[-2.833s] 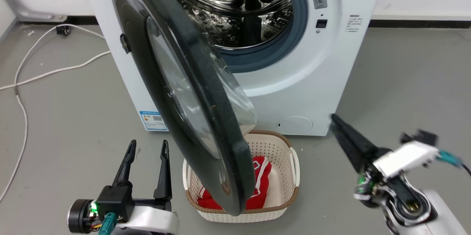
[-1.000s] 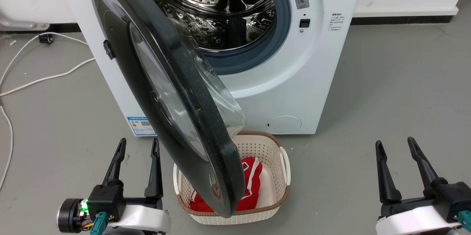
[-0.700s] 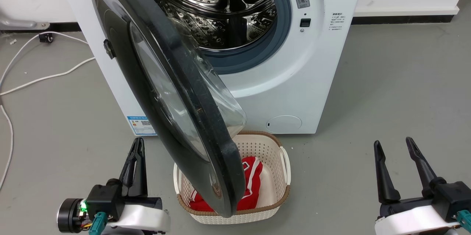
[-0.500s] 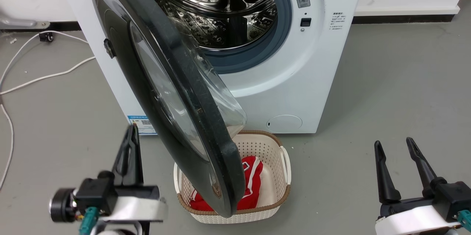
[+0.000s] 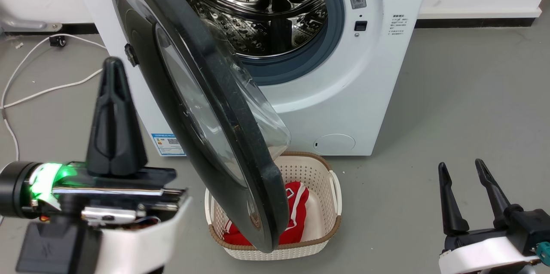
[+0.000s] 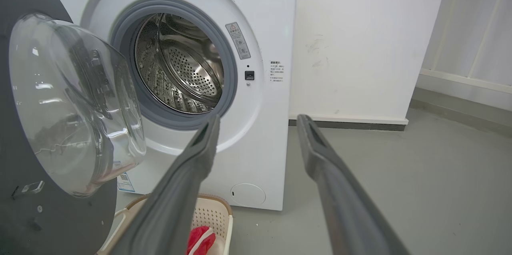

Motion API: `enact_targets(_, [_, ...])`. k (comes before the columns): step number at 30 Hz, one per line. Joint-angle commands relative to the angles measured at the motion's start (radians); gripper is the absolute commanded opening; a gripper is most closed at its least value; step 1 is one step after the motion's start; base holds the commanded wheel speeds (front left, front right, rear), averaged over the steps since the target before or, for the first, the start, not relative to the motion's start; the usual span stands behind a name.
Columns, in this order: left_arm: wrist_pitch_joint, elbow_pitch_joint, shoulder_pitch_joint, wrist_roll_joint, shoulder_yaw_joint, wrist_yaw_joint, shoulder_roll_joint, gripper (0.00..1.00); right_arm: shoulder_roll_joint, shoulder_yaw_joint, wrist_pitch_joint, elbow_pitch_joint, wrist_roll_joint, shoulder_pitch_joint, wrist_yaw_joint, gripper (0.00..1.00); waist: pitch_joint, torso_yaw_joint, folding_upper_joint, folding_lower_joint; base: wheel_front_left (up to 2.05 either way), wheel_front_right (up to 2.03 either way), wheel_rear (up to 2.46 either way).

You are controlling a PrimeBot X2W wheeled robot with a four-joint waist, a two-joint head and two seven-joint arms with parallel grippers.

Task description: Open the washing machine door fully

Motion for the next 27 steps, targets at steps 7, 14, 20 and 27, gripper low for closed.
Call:
enact_targets(7, [0.0, -0.07, 0.01, -0.009, -0.168, -0.049, -0.001, 0.0, 0.003, -0.001, -0.001, 0.008, 0.007, -0.008, 0.0, 1.0, -0.005, -0.006, 0.0, 0.0, 0.0, 0.0, 0.0])
enact_targets(14, [0.14, 0.005, 0.052, -0.094, -0.382, -0.093, 0.0, 0.0, 0.003, -0.002, 0.002, 0.009, 0.014, 0.0, -0.001, 1.0, -0.008, -0.004, 0.0, 0.0, 0.0, 0.0, 0.0])
enact_targets(20, [0.329, 0.095, 0.128, -0.177, -0.458, -0.099, 0.007, 0.0, 0.003, 0.006, 0.005, 0.011, 0.018, 0.005, 0.0, 1.0, -0.011, -0.003, 0.0, 0.0, 0.0, 0.0, 0.0])
enact_targets(27, [0.414, 0.192, 0.172, -0.208, -0.453, -0.056, 0.009, 0.0, 0.003, 0.01, 0.01, 0.018, 0.029, 0.01, 0.0, 1.0, -0.012, -0.004, 0.0, 0.0, 0.0, 0.0, 0.0])
